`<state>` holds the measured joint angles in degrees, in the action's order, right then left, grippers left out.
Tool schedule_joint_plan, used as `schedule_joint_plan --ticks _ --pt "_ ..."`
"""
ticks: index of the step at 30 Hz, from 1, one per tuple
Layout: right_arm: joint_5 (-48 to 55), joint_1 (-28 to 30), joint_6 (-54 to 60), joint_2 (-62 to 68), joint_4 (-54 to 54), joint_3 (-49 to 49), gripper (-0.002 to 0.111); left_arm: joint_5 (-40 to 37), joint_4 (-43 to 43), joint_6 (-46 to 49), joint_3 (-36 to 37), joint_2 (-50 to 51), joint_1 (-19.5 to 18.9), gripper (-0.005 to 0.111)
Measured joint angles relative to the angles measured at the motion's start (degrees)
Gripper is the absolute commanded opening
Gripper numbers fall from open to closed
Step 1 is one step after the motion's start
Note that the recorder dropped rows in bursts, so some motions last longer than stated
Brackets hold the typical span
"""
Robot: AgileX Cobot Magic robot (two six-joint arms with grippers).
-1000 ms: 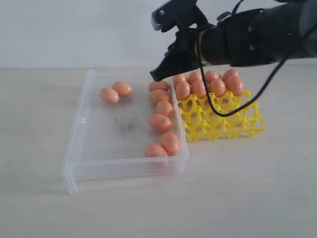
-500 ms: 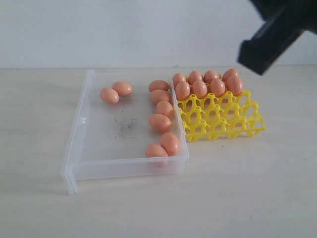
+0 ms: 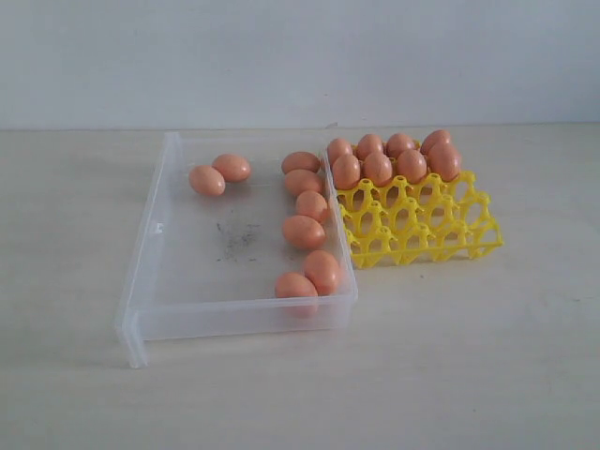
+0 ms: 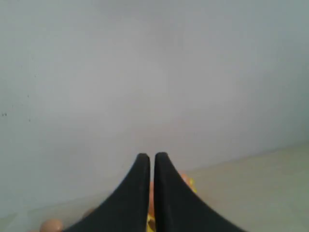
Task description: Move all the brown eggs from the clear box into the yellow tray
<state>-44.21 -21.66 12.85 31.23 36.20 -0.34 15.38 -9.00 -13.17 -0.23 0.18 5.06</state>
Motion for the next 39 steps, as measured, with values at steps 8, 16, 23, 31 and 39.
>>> schedule_joint_plan --ticks 8,16,23,31,39 --pt "8.3 0.0 0.0 0.0 2.02 0.12 0.0 0.53 0.0 -1.49 0.0 0.0 0.0 0.004" --pt "8.69 0.0 0.0 0.0 2.02 0.12 0.0 26.04 0.0 -37.7 0.0 -0.08 0.0 0.004" --pt "8.78 0.0 -0.12 0.0 2.02 0.12 0.0 40.89 -18.34 -39.12 -14.19 11.74 0.0 0.004" --pt "8.78 0.0 -0.23 0.0 2.02 0.12 0.0 42.39 -50.28 -45.27 -35.1 43.27 0.0 0.004" --pt "8.78 0.0 -0.23 0.0 2.02 0.12 0.0 47.72 -53.16 -21.86 -36.83 59.77 0.66 0.004"
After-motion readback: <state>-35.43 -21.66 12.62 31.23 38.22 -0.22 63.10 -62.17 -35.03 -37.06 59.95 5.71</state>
